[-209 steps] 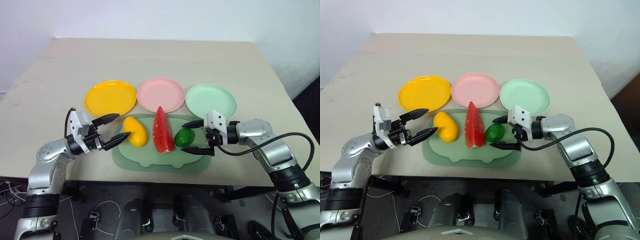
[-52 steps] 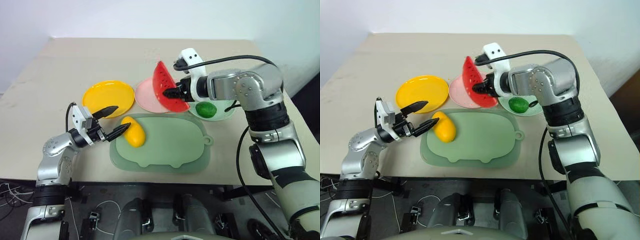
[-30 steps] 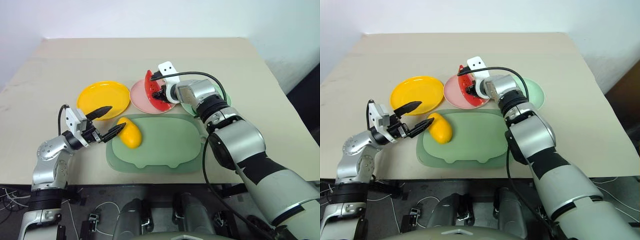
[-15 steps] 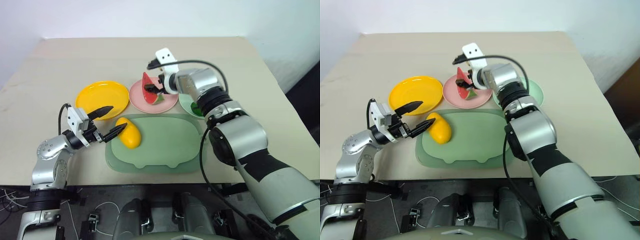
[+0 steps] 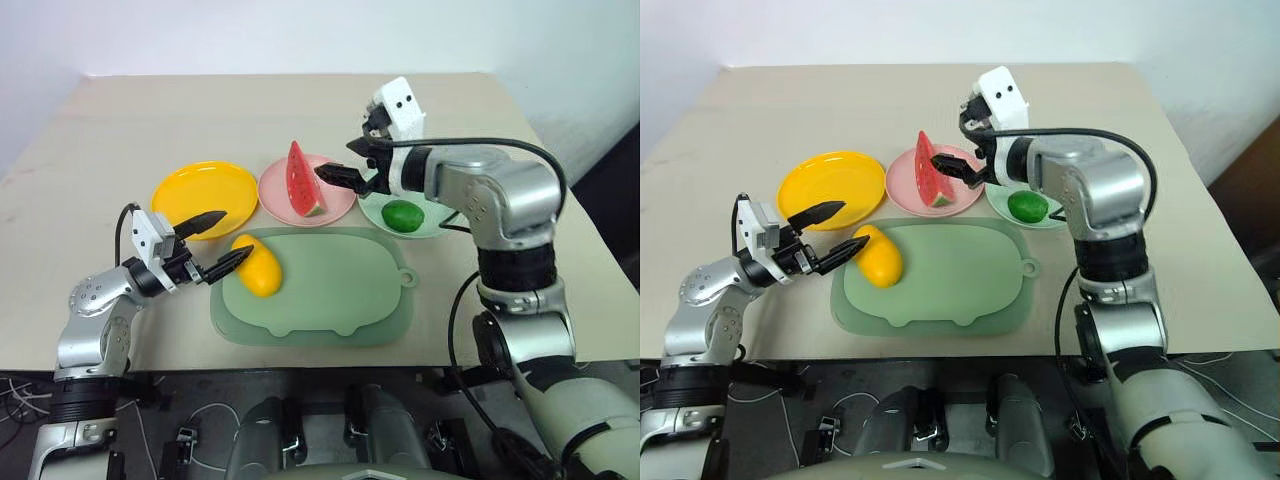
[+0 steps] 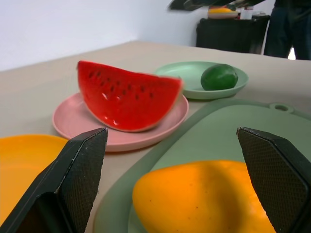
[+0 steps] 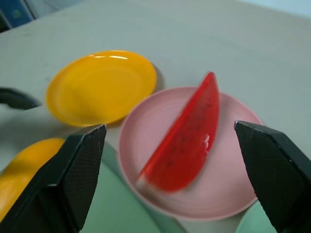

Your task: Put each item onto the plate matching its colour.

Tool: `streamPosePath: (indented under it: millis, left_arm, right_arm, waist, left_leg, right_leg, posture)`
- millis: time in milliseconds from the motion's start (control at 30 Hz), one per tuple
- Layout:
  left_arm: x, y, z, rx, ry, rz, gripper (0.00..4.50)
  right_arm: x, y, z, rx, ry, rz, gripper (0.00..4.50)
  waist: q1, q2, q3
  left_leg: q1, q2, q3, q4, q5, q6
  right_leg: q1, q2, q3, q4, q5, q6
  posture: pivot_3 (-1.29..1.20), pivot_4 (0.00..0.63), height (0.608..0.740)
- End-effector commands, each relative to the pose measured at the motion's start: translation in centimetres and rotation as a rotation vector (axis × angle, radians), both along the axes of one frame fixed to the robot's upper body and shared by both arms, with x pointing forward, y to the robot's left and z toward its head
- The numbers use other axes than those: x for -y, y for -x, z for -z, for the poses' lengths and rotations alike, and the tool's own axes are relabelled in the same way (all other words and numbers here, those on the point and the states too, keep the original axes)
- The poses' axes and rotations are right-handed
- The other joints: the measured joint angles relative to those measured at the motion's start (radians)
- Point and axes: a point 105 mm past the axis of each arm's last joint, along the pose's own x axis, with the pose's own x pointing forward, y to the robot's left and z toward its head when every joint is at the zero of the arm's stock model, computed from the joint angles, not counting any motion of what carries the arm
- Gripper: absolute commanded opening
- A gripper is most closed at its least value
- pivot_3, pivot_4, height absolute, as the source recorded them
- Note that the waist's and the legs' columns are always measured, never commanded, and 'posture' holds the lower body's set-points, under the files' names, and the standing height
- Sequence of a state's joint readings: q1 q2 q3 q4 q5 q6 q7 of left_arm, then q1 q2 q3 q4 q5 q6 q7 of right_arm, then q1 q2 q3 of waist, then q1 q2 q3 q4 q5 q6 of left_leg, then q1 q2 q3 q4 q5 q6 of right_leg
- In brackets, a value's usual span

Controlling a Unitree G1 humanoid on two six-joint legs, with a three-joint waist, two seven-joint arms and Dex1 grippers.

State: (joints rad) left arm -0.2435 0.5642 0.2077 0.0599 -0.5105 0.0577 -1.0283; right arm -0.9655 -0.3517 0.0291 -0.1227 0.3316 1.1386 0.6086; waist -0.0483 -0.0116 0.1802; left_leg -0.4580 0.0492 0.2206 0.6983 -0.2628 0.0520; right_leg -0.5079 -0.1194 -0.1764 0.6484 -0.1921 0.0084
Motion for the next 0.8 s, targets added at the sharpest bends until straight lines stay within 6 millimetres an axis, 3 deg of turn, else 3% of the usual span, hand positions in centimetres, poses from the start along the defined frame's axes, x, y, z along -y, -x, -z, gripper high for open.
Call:
streamPosePath:
  millis: [33, 100, 200, 300, 433, 600, 800]
  left_arm:
    - [-0.2, 0.2, -1.1, 0.045, -0.024, 0.004, 4.50]
    - [-0.3, 0.1, -1.2, 0.047, -0.023, 0.002, 4.50]
    - [-0.7, -0.4, -1.4, 0.054, -0.026, -0.006, 4.50]
    - [-1.0, -0.7, -0.8, 0.031, -0.062, -0.010, 4.50]
    - [-1.1, -0.8, -0.8, 0.012, -0.046, -0.004, 4.50]
    - [-0.3, -0.4, -0.8, -0.051, -0.056, 0.128, 4.50]
    - [0.4, -2.5, -3.1, -0.012, -0.121, 0.229, 4.50]
  right_arm:
    - [0.6, 2.0, 0.7, 0.085, 0.025, -0.051, 4.48]
    - [0.9, 3.1, 2.0, 0.104, 0.055, -0.080, 4.48]
    - [1.3, 5.5, 3.1, 0.157, -0.035, -0.152, 4.48]
    - [2.3, 6.7, 4.5, 0.193, -0.077, -0.147, 4.48]
    - [3.1, 7.0, 6.1, 0.172, -0.095, -0.133, 4.48]
    - [4.0, 6.7, 8.3, 0.129, -0.072, -0.100, 4.48]
    - [4.3, 5.9, 7.6, 0.143, -0.073, -0.072, 4.48]
  waist:
    - [0.005, 0.000, 0.000]
    - [0.011, 0.000, 0.000]
    - [0.012, 0.000, 0.000]
    - [0.014, -0.001, 0.000]
    - [0.009, -0.001, 0.000]
    - [0.013, -0.001, 0.000]
    - [0.032, -0.001, 0.000]
  left_leg:
    - [0.000, 0.000, 0.000, 0.000, 0.000, 0.000]
    - [0.000, -0.001, 0.000, 0.000, 0.000, 0.000]
    - [0.000, -0.001, 0.000, 0.000, 0.000, 0.000]
    - [0.000, 0.000, -0.001, 0.000, 0.000, 0.000]
    - [0.002, 0.000, -0.001, 0.000, 0.000, 0.000]
    - [0.004, -0.001, -0.002, 0.000, 0.000, 0.000]
    - [0.004, -0.001, -0.002, 0.001, 0.000, 0.000]
  right_leg:
    - [0.000, 0.000, 0.000, 0.000, 0.000, 0.000]
    - [0.001, 0.000, 0.000, -0.001, 0.000, 0.000]
    - [0.001, 0.000, 0.000, -0.002, 0.000, 0.000]
    - [0.002, 0.000, -0.001, -0.002, 0.000, 0.000]
    - [0.003, 0.000, -0.001, -0.002, -0.001, 0.001]
    - [0.005, 0.000, -0.001, -0.003, -0.003, -0.001]
    - [0.007, 0.000, -0.001, -0.004, -0.004, -0.001]
  posture:
    - [0.00, 0.150, 0.696]
    - [0.00, 0.150, 0.696]
    - [0.00, 0.150, 0.696]
    - [0.00, 0.150, 0.696]
    - [0.00, 0.150, 0.696]
    - [0.00, 0.150, 0.696]
    - [0.00, 0.150, 0.696]
